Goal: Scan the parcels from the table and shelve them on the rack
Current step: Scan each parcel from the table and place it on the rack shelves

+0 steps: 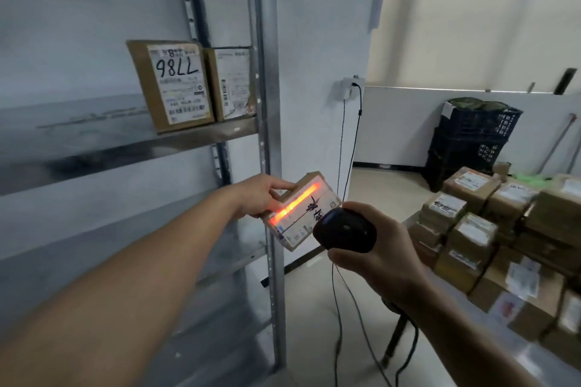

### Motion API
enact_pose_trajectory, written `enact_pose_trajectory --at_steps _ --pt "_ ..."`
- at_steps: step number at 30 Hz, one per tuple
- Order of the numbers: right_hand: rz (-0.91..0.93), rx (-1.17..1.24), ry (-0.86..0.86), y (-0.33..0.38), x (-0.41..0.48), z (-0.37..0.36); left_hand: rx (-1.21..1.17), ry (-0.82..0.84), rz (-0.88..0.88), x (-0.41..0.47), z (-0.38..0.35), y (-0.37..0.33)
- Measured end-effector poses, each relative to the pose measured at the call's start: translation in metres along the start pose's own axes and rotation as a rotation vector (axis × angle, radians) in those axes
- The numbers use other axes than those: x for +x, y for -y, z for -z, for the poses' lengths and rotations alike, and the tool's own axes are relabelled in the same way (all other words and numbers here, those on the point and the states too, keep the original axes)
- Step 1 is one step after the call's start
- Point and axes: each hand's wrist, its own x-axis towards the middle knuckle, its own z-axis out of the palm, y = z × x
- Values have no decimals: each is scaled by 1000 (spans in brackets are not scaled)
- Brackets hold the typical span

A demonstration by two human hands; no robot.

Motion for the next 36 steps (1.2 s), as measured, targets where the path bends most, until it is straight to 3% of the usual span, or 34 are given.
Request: enact_pose_trajectory --at_steps 12,22,36 --pt "41 12 67 33 15 -68 -30 -68 62 -52 51 49" --pt "132 159 167 49 17 -89 -69 -170 129 -95 69 65" --pt "228 369 131 91 36 -97 -244 -515 33 -194 101 36"
